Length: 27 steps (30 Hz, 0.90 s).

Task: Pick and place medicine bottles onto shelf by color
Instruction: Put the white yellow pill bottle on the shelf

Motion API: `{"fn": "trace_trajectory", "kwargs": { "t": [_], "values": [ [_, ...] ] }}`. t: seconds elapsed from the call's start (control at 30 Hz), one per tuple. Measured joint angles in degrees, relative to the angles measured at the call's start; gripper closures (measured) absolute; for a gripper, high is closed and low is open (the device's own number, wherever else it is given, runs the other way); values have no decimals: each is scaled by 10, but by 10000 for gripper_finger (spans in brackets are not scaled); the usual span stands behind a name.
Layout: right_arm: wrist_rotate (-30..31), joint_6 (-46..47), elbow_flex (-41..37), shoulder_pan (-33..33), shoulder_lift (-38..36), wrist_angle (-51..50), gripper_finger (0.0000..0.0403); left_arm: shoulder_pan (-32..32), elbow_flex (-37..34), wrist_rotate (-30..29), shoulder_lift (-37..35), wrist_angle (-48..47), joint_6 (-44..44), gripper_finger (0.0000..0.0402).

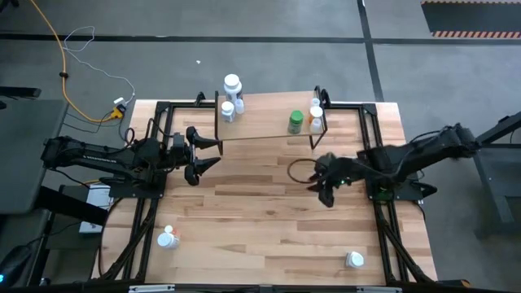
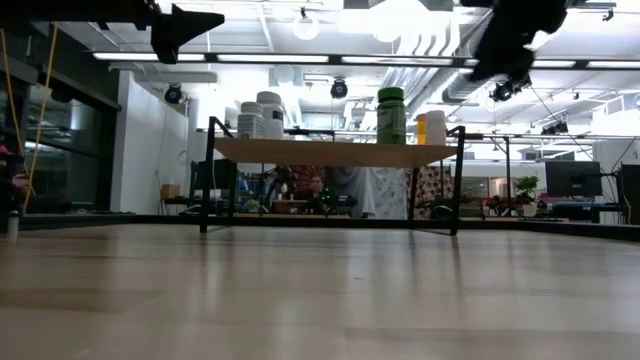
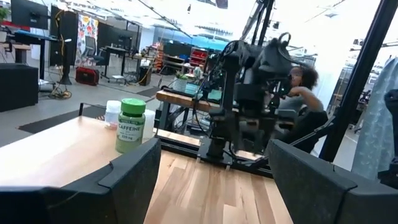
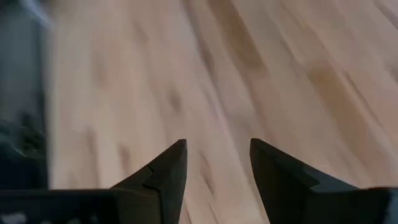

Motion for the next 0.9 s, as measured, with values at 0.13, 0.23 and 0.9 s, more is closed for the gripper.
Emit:
{"fn": "trace_trajectory", "kwargs": {
  "t": [0.13,0.23,0.9],
  "values": [
    [15,-92,-123,21,-24,296,238,0,0,0,0,2,24,115],
    [30,-192,-175,18,-21,484,238,0,0,0,0,1,30,115],
    [74,-345,-205,-8,-10,664,238,-14,0,0,0,-38,28,115]
  ]
}}
